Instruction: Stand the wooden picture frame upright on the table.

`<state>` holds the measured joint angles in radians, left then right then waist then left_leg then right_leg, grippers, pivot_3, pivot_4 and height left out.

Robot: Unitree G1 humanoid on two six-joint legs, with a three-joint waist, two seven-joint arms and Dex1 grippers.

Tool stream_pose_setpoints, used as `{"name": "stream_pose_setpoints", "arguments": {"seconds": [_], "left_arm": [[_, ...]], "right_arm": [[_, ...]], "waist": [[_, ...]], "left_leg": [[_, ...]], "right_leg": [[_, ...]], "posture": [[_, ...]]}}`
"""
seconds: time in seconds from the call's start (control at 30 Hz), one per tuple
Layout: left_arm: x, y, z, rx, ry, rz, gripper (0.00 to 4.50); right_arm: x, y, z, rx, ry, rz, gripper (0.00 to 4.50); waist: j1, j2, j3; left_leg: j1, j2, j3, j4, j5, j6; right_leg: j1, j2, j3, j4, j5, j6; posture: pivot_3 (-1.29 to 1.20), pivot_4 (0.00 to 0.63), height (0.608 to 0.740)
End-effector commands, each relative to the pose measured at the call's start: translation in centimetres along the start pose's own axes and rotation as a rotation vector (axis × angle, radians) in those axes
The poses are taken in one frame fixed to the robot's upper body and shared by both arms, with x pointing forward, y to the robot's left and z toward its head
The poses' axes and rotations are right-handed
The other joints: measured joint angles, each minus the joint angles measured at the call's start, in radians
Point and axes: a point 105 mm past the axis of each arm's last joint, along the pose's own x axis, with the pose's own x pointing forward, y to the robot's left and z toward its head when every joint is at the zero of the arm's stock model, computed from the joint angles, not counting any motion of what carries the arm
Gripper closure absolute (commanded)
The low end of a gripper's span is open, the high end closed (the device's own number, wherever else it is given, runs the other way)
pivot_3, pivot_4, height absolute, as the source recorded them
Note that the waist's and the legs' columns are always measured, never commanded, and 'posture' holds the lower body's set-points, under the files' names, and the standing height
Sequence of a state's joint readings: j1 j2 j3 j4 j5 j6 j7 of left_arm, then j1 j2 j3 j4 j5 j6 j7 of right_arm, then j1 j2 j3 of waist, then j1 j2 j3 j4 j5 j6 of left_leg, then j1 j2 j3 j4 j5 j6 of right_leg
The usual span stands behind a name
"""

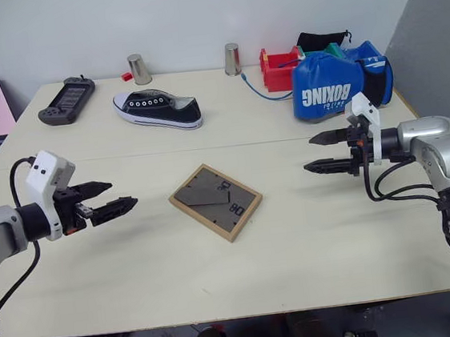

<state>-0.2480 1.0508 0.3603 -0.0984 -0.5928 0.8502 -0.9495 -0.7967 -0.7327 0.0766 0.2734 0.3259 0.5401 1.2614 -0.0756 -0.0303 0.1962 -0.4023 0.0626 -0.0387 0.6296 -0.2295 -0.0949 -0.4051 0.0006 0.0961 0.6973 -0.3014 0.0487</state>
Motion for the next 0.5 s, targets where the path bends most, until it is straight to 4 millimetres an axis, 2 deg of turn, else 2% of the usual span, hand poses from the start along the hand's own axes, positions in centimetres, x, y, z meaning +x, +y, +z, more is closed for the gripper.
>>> {"name": "stream_pose_setpoints", "arguments": {"seconds": [0.03,0.27,0.37,0.5], "left_arm": [[-0.5,-0.3,1.3,0.046,-0.038,0.004,0.0],[-0.3,-0.8,1.2,0.028,-0.044,-0.018,0.0],[0.1,-1.5,0.4,0.014,-0.033,-0.044,0.51],[0.9,-2.6,-1.0,-0.013,-0.022,-0.069,1.38]], "right_arm": [[0.0,-0.2,0.8,-0.065,0.007,-0.005,0.05],[0.2,-0.1,0.9,-0.049,-0.003,0.009,0.05],[1.1,0.1,0.7,-0.03,-0.015,0.026,0.57],[3.0,0.5,0.0,-0.005,-0.025,0.044,1.5]], "waist": [[0.0,0.0,0.0],[-0.003,0.0,0.0],[-0.005,0.0,0.0],[-0.007,0.0,0.0]], "left_leg": [[0.0,0.0,0.0,0.0,0.0,0.0],[0.0,0.0,0.0,0.0,0.0,0.0],[0.0,0.0,0.0,0.0,0.0,0.0],[0.0,0.0,0.0,0.0,0.0,0.0]], "right_leg": [[0.0,0.0,0.0,0.0,0.0,0.0],[0.0,0.0,0.0,0.0,0.0,0.0],[0.0,0.0,0.0,0.0,0.0,0.0],[0.0,0.0,0.0,0.0,0.0,0.0]], "posture": [[0.0,0.15,0.74],[0.0,0.15,0.74],[0.0,0.15,0.74],[0.0,0.15,0.74]]}}
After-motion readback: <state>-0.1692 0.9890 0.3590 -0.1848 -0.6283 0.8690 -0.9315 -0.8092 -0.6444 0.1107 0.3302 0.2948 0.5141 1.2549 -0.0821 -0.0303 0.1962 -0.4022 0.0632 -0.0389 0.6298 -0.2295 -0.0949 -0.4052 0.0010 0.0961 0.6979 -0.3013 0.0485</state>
